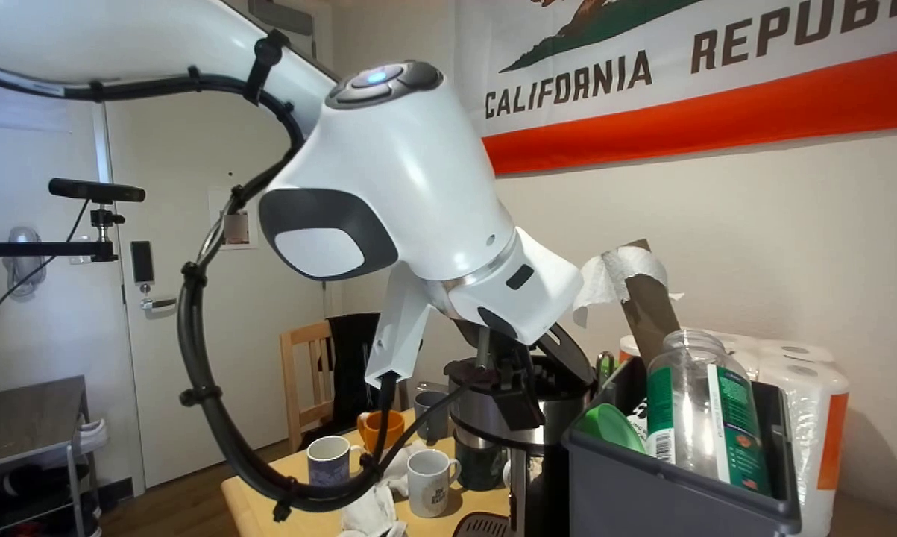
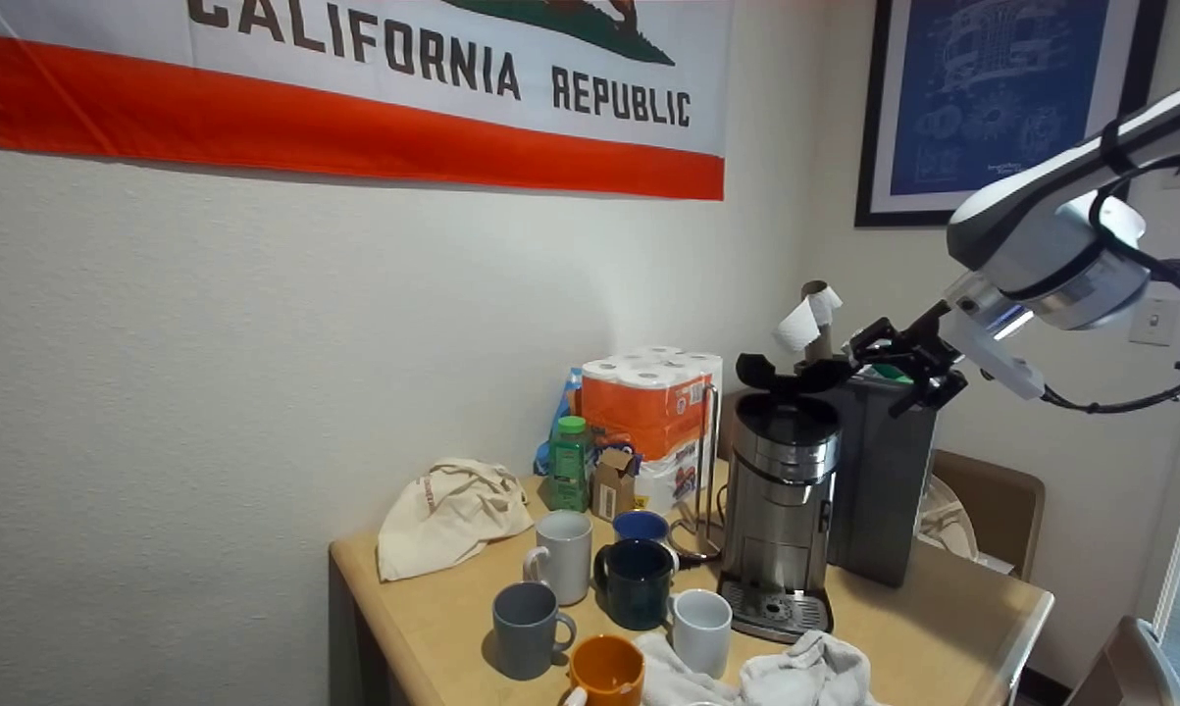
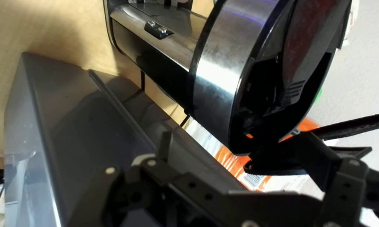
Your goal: Open the silver coffeemaker
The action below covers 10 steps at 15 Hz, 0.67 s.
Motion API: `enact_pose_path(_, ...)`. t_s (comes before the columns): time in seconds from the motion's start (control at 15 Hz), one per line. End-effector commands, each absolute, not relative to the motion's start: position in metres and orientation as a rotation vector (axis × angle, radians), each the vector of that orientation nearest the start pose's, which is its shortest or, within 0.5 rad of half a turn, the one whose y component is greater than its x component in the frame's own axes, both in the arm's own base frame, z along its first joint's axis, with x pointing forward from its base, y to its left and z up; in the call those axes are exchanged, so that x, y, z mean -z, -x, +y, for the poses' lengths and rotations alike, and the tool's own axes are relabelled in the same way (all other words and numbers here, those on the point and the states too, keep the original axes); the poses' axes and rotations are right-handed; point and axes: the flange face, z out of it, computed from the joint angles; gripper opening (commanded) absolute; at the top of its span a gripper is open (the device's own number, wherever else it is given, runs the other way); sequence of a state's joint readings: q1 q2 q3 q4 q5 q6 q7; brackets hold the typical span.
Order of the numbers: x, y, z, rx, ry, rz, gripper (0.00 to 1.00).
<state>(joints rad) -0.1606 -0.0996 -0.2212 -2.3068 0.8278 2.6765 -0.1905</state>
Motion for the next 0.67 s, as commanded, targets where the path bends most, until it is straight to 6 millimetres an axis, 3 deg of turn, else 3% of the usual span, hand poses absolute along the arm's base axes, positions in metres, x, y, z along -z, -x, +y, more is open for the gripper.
enact_pose_path(0.0, -0.43, -0.477, -0.214, 0.866, 2.353, 1.124, 1.0)
enact_pose_path(0.6, -0.431, -0.479, -0.204, 1.073, 2.337, 1.173, 1.0)
